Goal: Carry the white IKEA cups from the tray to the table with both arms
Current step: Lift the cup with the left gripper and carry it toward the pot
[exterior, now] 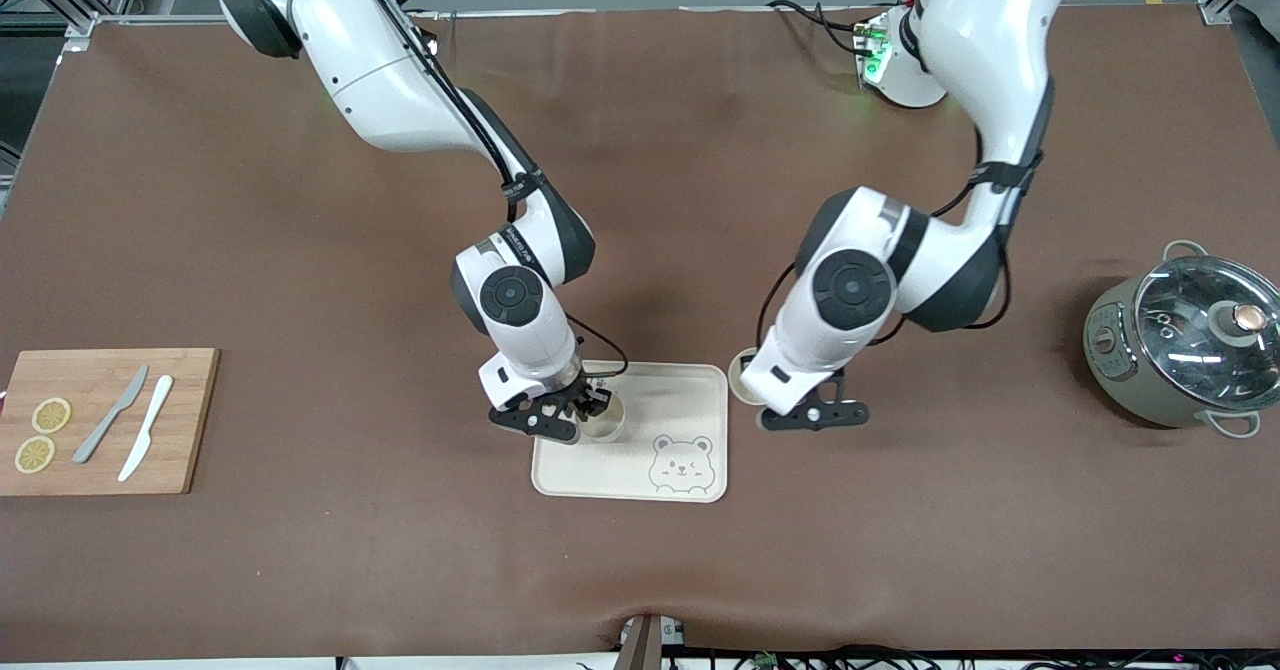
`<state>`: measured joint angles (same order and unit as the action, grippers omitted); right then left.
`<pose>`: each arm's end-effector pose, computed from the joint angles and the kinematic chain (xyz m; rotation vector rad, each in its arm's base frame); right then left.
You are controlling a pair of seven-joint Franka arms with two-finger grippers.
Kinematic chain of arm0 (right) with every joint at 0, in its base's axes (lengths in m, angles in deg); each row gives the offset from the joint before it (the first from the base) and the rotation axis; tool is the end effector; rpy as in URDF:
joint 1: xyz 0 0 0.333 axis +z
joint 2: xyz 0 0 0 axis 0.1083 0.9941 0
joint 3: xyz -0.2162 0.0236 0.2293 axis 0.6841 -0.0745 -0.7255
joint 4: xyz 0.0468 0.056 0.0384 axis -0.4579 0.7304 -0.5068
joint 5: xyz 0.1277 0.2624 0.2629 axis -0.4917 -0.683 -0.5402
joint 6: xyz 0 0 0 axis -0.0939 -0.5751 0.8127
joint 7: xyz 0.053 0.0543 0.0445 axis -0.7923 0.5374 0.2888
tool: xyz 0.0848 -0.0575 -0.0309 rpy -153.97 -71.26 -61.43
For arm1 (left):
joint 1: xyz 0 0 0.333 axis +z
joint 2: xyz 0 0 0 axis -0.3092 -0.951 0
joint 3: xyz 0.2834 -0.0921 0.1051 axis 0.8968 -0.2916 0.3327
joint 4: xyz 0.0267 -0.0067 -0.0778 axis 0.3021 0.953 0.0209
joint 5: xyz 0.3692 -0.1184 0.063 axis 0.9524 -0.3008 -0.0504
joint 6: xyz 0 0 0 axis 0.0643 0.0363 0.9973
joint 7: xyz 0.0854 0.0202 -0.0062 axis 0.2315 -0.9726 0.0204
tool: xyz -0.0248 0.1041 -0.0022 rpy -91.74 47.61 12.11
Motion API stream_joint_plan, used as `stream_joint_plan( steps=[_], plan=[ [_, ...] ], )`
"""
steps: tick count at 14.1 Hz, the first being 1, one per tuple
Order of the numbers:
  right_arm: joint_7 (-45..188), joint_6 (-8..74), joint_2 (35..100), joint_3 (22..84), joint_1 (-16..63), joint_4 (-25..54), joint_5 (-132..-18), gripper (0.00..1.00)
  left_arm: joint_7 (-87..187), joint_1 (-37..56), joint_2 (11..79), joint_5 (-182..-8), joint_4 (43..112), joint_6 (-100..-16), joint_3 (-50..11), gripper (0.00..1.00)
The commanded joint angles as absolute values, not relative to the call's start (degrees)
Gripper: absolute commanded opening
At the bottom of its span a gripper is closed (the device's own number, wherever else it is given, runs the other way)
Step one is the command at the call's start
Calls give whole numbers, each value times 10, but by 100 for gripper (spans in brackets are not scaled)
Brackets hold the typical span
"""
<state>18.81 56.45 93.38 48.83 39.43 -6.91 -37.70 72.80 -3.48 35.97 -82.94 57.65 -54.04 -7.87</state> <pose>0.6432 0.4044 0.2227 -2.9867 0.3979 -0.2617 0.6408 -0.3204 0.3545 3.1316 0.0316 -0.0425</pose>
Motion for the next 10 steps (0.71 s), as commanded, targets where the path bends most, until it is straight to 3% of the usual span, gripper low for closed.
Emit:
stream_joint_plan(
  steps=[1,3,6,10],
  plan=[
    [179,563,941,490,398,-83,-369,10,662,24,448,-842,688,-544,-111,0],
    [179,564,941,490,398,-83,-369,0,618,75,482,-854,729,-544,-138,0],
    [179,564,941,490,398,-83,-369,0,561,146,523,-854,791,-555,-178,0],
    [181,554,934,490,396,-83,-368,0,498,199,572,-854,919,-684,-191,0]
  ],
)
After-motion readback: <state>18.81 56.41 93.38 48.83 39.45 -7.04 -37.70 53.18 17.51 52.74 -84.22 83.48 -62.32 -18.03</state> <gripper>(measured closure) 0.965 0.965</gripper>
